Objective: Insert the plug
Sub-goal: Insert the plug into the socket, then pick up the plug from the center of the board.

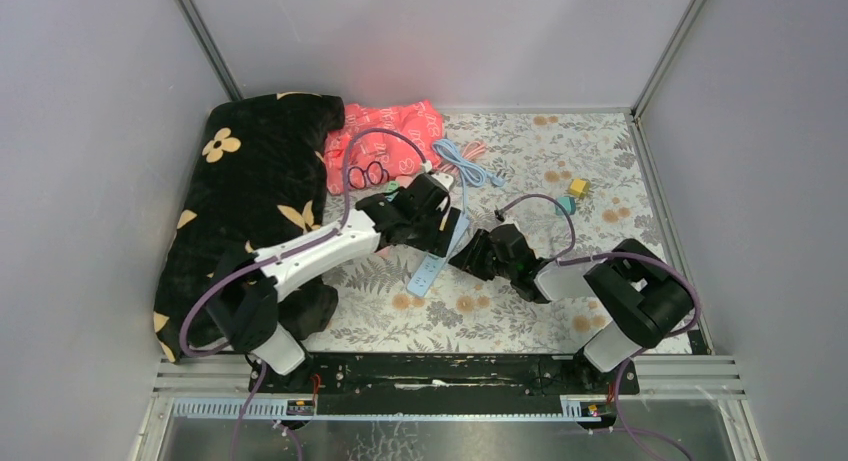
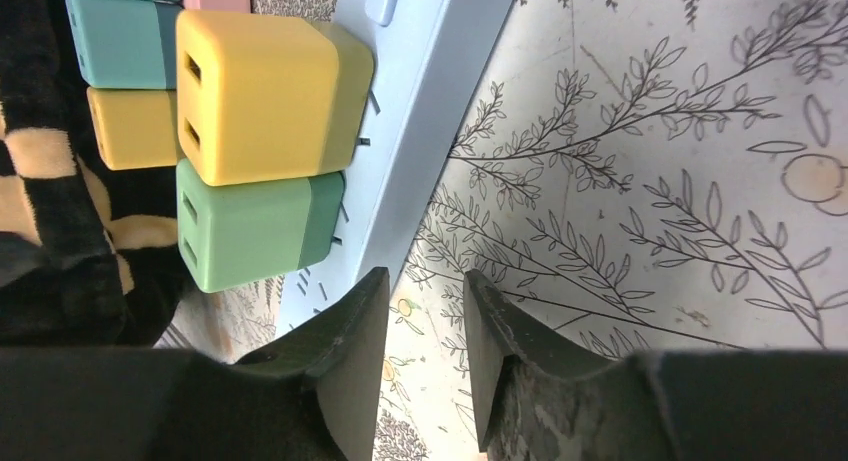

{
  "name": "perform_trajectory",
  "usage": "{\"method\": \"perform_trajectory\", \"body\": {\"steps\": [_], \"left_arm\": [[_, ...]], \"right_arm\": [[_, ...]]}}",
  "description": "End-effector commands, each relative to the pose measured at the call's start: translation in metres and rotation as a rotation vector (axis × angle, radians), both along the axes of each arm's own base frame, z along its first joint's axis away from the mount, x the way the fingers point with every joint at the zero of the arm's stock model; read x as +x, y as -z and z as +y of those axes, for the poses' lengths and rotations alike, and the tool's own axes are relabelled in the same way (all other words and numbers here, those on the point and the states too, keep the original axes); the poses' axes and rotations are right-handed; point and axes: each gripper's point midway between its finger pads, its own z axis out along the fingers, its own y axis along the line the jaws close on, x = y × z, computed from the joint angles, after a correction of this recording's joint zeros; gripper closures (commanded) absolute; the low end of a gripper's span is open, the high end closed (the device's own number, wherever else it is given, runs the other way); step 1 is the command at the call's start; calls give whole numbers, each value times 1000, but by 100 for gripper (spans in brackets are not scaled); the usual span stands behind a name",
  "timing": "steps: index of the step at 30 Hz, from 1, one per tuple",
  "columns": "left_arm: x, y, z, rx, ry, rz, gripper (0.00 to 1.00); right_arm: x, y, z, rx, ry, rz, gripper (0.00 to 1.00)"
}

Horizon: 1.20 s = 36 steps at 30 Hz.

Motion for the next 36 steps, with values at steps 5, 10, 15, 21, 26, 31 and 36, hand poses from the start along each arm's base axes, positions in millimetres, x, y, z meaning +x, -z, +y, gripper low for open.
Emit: {"method": "perform_trajectory", "body": {"steps": [5,10,15,21,26,31,36], "left_arm": [[8,-59,38,-48,-76,-128,11],[12,-95,63,-85,-115,-224,8],[11,-117,89,-80,-139,-317,3],[11,-129,116,-61,-182,-452,0],[13,-126,130,-37,-209,-492,0],[13,-119,131,-58,-210,-481,0],[13,-113,133,-56,-215,-466,0]], "right_arm": [[9,-24,-20,-143,-3,-99,48],[14,-41,-36,-248,-17,-162,38],[28,-55,-66,-388,11,-195,22],[54,-70,-122,-525,104,-193,12],[81,-82,-168,-616,193,-182,10],[110,-87,-207,-624,292,-161,11],[139,-81,-239,-614,354,-114,12]]}}
